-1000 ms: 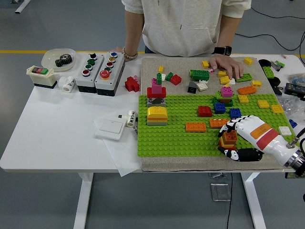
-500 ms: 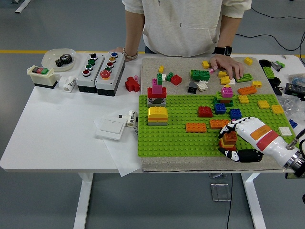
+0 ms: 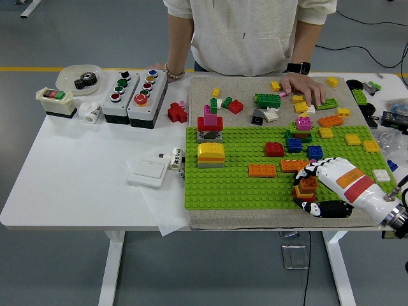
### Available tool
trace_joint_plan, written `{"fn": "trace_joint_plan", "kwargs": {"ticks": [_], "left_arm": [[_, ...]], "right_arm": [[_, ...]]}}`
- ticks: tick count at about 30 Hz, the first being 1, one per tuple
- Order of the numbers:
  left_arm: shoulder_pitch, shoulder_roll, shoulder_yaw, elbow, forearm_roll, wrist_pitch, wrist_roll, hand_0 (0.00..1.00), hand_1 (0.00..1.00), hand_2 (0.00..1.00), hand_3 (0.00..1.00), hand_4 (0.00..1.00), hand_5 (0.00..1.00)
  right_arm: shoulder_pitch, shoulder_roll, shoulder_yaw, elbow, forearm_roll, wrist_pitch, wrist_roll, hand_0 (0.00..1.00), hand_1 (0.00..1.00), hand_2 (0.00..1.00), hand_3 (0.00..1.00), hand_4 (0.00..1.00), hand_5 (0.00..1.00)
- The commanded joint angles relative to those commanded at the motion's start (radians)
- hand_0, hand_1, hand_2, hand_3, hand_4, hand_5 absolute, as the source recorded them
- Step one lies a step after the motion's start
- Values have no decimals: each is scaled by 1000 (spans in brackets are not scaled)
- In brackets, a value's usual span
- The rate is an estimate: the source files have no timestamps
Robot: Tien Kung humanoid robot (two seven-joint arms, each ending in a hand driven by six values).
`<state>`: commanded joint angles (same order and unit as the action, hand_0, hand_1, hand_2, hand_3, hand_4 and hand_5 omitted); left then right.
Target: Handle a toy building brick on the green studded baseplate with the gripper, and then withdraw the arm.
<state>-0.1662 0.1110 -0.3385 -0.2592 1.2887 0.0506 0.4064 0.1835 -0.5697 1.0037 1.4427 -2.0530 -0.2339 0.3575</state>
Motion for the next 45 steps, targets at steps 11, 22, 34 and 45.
{"fn": "trace_joint_plan", "kwargs": {"ticks": [11, 22, 34, 45], "left_arm": [[3, 0, -7, 0, 12, -4, 0, 425, 476, 504, 595, 617, 767], [6, -1, -13, 0, 22, -8, 2, 425, 476, 505, 595, 615, 765], [1, 0, -8, -2, 13, -7, 1, 425, 477, 505, 595, 615, 765], [1, -1, -4, -1, 6, -3, 0, 425, 477, 507, 596, 616, 766]], "right_arm": [[-12, -3, 17, 10, 8, -24, 5, 530, 531, 593, 549, 723, 431], [-25, 4, 9, -4, -3, -13, 1, 525, 530, 591, 548, 721, 430], [-29, 8, 9, -15, -13, -4, -4, 523, 526, 591, 549, 717, 424], [-24, 5, 14, 6, 0, -19, 3, 523, 525, 590, 549, 715, 424]]}}
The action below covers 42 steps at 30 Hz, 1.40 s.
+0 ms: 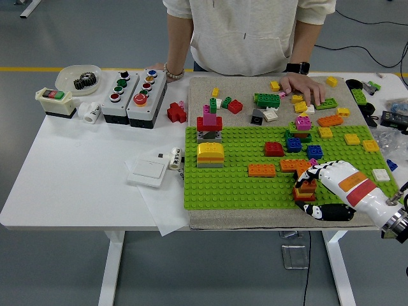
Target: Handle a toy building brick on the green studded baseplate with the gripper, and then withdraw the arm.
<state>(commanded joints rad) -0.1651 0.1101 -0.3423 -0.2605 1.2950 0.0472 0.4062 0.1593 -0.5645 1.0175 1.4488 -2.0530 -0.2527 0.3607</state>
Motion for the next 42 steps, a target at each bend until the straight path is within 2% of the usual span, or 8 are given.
{"fn": "trace_joint_plan", "kwargs": {"ticks": [12, 13, 18, 19, 24, 25, 30, 42], "left_arm": [[1, -1, 3, 2, -6, 4, -3, 425, 477, 507, 595, 616, 767], [1, -1, 3, 2, -7, 4, -3, 425, 478, 507, 596, 616, 767], [1, 0, 9, 4, -14, 5, -4, 425, 478, 507, 596, 616, 767], [1, 0, 10, 4, -14, 5, -4, 425, 473, 507, 595, 617, 767], [2, 1, 12, 5, -16, 5, -4, 425, 473, 507, 595, 617, 767], [3, 2, 14, 5, -19, 6, -4, 425, 469, 499, 595, 616, 765], [7, 3, 16, 7, -22, 7, -4, 425, 469, 499, 595, 616, 765], [12, 5, 3, 8, -4, 4, -1, 420, 461, 496, 595, 616, 764]], "right_arm": [[65, -17, 6, 19, 192, -40, -16, 615, 600, 643, 569, 728, 424], [75, -17, 4, 17, 233, -38, -30, 731, 711, 777, 704, 774, 434], [135, -13, -4, -3, 437, -26, -67, 731, 711, 777, 704, 774, 434], [144, -12, -5, -6, 476, -24, -69, 887, 845, 894, 906, 978, 592], [190, -5, -7, -34, 690, -9, -82, 887, 845, 894, 906, 978, 592], [197, -3, -6, -42, 736, -7, -80, 967, 890, 933, 967, 998, 641], [211, 10, -8, -77, 905, -4, -67, 967, 890, 933, 967, 998, 641], [217, 30, -4, -142, 1047, 8, -73, 978, 889, 925, 966, 998, 737]]}}
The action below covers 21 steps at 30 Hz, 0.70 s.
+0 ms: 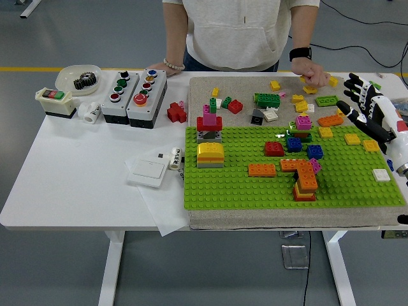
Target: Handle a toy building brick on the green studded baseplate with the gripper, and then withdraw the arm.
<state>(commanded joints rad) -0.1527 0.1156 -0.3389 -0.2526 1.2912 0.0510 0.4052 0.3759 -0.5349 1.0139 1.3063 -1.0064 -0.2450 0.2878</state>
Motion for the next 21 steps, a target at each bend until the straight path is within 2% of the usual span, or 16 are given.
{"fn": "trace_joint_plan", "kwargs": {"ticks": [21], "left_arm": [[5, 0, -21, -3, 32, -11, 4, 425, 470, 504, 595, 616, 764]], "right_arm": [[16, 27, 4, -69, 95, 14, -14, 951, 868, 903, 928, 998, 751]]}}
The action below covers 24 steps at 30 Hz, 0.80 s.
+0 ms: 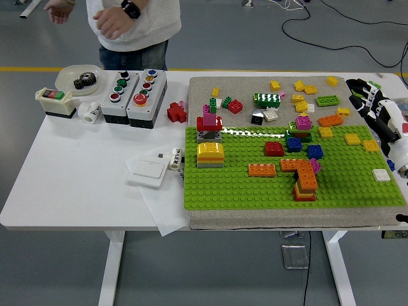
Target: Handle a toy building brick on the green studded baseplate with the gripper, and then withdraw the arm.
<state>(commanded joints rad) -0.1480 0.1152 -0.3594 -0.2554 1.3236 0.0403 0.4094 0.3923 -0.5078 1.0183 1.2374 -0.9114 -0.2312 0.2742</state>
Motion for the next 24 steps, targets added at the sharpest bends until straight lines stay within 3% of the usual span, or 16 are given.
{"fn": "trace_joint_plan", "kwargs": {"ticks": [24], "left_arm": [[-4, -2, 20, 2, -35, 7, -9, 420, 464, 498, 595, 617, 764]], "right_arm": [[2, 10, 15, -22, 28, 8, 1, 942, 861, 896, 918, 998, 770]]}}
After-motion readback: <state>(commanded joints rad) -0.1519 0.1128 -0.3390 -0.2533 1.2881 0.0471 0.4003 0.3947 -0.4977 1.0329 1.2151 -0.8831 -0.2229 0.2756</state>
